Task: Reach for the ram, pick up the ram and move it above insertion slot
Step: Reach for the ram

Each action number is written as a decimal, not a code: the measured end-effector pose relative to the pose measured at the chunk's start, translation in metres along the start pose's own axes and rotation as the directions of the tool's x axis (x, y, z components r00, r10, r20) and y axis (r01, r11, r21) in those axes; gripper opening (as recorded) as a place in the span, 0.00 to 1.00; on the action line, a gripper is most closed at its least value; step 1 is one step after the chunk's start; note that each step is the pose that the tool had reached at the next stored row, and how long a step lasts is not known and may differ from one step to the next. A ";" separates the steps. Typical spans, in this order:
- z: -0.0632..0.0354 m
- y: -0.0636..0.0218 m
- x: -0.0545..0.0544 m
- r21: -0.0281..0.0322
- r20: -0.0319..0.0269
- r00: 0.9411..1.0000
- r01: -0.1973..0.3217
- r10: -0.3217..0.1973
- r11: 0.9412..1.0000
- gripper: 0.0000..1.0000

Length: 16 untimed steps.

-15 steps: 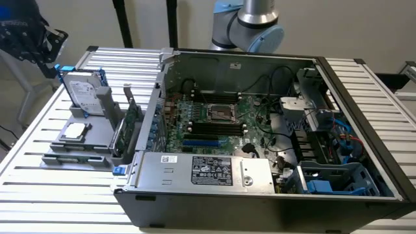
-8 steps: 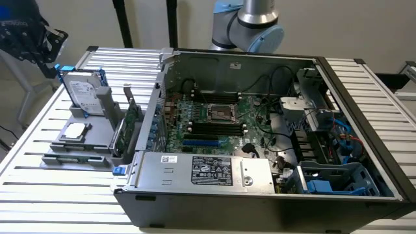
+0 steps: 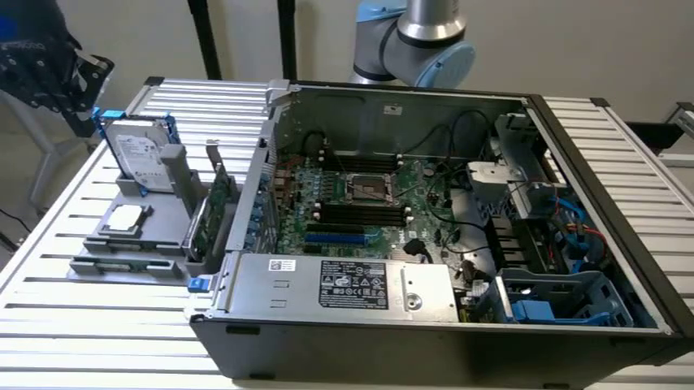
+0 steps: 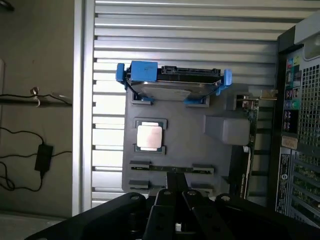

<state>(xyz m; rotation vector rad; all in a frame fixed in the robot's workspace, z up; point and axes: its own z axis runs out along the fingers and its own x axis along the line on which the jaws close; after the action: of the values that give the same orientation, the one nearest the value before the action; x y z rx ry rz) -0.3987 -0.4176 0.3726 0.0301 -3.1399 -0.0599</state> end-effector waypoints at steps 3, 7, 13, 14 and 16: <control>0.0010 -0.0103 -0.003 0.000 0.000 1.000 0.000 0.000 1.000 0.11; 0.0030 -0.0257 -0.006 0.000 0.000 1.000 0.000 0.000 1.000 0.11; 0.0062 -0.0459 -0.010 0.000 0.000 1.000 0.000 0.000 1.000 0.11; 0.0063 -0.0481 -0.010 0.000 0.000 1.000 0.000 0.000 1.000 0.11; 0.0063 -0.0498 -0.010 0.000 0.000 1.000 0.000 0.000 1.000 0.11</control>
<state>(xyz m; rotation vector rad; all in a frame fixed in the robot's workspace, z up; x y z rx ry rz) -0.3878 -0.4669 0.3644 0.0300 -3.1398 -0.0599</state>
